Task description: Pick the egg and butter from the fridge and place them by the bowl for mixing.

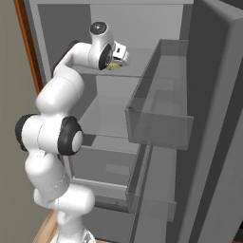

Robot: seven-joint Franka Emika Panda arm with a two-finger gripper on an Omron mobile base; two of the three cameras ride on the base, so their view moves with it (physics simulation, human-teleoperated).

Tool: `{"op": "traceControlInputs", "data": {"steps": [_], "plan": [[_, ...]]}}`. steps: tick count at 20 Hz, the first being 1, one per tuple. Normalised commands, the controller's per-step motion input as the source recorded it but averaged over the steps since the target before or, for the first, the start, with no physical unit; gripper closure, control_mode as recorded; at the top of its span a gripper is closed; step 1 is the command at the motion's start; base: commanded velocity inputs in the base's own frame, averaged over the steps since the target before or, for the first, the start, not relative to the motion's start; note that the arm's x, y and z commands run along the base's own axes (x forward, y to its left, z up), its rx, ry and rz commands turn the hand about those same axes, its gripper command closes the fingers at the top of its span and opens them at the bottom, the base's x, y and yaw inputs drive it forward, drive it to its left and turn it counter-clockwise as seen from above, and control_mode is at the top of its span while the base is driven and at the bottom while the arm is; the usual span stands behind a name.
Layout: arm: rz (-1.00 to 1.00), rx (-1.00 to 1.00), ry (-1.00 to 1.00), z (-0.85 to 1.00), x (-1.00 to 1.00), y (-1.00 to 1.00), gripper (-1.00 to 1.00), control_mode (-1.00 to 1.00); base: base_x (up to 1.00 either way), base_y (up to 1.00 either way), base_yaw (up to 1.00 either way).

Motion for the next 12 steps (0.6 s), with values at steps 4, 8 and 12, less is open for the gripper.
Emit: {"op": "traceControlInputs", "data": {"steps": [4,8,12], "plan": [[0.00,-0.08,0.02,-0.15,0.24,0.00,-1.00,-1.00,0.00,0.00,0.00],[0.00,-0.07,0.03,-0.21,0.18,0.00,-1.00,-1.00,0.00,0.00,0.00],[0.00,-0.04,0.02,-0.17,0.19,0.00,-1.00,-1.00,0.00,0.00,0.00]]}}
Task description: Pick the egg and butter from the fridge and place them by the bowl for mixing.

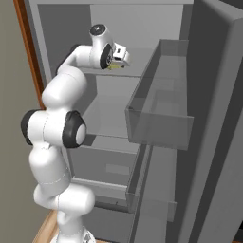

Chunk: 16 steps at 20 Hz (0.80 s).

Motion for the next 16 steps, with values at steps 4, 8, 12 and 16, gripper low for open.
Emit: {"op": "traceControlInputs", "data": {"steps": [4,8,12,16], "plan": [[0.00,0.00,0.00,-0.03,0.22,0.00,-1.00,-1.00,0.00,0.00,0.00],[0.00,0.00,0.00,0.00,0.26,0.00,-1.00,-1.00,0.00,0.00,0.00],[0.00,0.00,-0.01,0.01,0.01,-0.06,-1.00,-1.00,0.00,0.00,0.00],[0.00,0.04,-0.03,0.12,0.00,-0.08,-1.00,-1.00,0.00,0.00,0.00]]}}
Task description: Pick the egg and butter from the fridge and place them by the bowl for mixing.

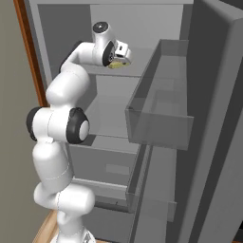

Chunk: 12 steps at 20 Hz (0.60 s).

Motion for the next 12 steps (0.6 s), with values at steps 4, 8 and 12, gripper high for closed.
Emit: {"op": "traceControlInputs", "data": {"steps": [4,8,12], "plan": [[0.00,0.00,0.00,-0.01,0.10,0.00,-1.00,-1.00,0.00,0.00,0.00],[0.00,0.00,0.00,-0.04,0.21,0.00,-1.00,-1.00,0.00,0.00,0.00],[0.00,0.00,0.00,-0.12,0.06,0.00,-1.00,-1.00,0.00,0.00,0.00]]}}
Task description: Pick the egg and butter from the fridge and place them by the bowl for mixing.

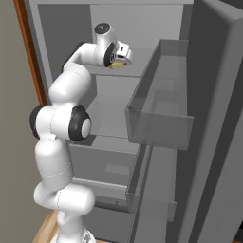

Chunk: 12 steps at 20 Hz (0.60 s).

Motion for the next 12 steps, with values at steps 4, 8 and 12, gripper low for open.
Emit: {"op": "traceControlInputs", "data": {"steps": [4,8,12], "plan": [[0.00,0.00,0.00,-0.25,0.00,0.00,-1.00,-1.00,0.00,0.00,0.00],[0.00,0.00,0.00,-0.32,0.00,0.00,-1.00,-1.00,0.00,0.00,0.00],[0.00,0.00,0.00,-0.20,0.04,0.00,-1.00,-1.00,0.00,0.00,0.00]]}}
